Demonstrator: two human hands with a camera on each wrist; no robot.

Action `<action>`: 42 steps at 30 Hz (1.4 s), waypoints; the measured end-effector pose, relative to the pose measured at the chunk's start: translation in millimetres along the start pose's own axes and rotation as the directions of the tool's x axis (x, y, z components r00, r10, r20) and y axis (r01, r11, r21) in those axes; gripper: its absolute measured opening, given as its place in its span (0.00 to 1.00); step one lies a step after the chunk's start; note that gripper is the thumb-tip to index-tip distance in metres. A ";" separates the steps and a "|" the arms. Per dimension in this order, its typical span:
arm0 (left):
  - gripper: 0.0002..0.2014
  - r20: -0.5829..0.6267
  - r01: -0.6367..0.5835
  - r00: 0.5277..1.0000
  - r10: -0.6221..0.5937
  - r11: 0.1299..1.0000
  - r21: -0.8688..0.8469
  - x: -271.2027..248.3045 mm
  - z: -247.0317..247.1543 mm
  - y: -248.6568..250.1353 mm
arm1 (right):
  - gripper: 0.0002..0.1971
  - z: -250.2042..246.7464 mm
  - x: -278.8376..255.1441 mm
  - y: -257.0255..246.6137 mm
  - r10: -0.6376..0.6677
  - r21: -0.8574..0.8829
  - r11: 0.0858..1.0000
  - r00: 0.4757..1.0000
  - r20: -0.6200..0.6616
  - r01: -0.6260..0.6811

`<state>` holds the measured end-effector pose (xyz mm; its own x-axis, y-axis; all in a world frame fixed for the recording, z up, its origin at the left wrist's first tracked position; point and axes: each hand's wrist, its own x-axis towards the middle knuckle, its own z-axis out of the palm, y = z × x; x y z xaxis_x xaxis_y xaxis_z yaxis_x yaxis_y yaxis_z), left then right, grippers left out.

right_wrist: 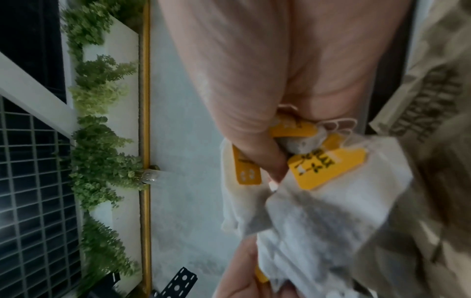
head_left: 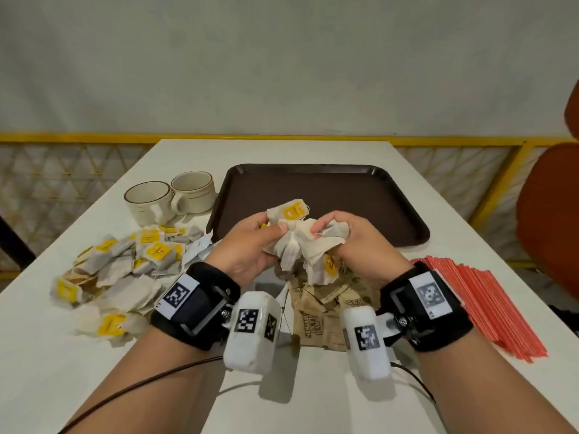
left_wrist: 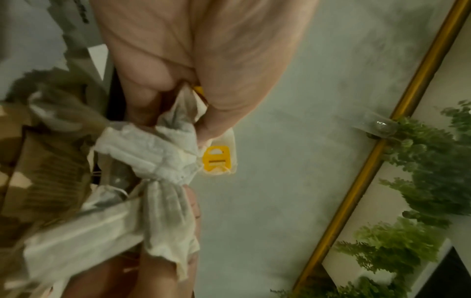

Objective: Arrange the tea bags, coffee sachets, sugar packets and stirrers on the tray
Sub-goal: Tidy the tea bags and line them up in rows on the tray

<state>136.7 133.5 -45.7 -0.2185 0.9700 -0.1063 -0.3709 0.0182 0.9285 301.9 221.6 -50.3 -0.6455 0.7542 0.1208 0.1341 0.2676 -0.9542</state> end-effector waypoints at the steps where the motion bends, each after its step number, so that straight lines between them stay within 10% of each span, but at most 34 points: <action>1: 0.12 -0.008 0.010 1.000 -0.010 1.000 0.005 -0.5 -1.7 -1.1 | 0.09 2.1 0.4 -0.3 0.001 -0.003 1.000 1.000 0.010 -0.001; 23: 0.12 -0.192 -0.044 0.979 0.068 0.991 0.128 -0.1 -3.3 -12.6 | 0.14 1.4 -5.8 12.6 -0.086 -0.107 0.992 0.989 -0.121 0.073; 42: 0.08 -0.014 0.039 0.999 -0.039 0.999 -0.033 -11.8 16.8 -6.2 | 0.27 7.2 -17.6 -3.7 -0.391 -0.115 0.913 0.920 0.028 0.392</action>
<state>156.8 126.0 -44.2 -0.2164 0.9651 -0.1475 -0.4090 0.0475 0.9113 307.3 203.0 -50.9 -0.6672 0.5723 0.4768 -0.0441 0.6086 -0.7922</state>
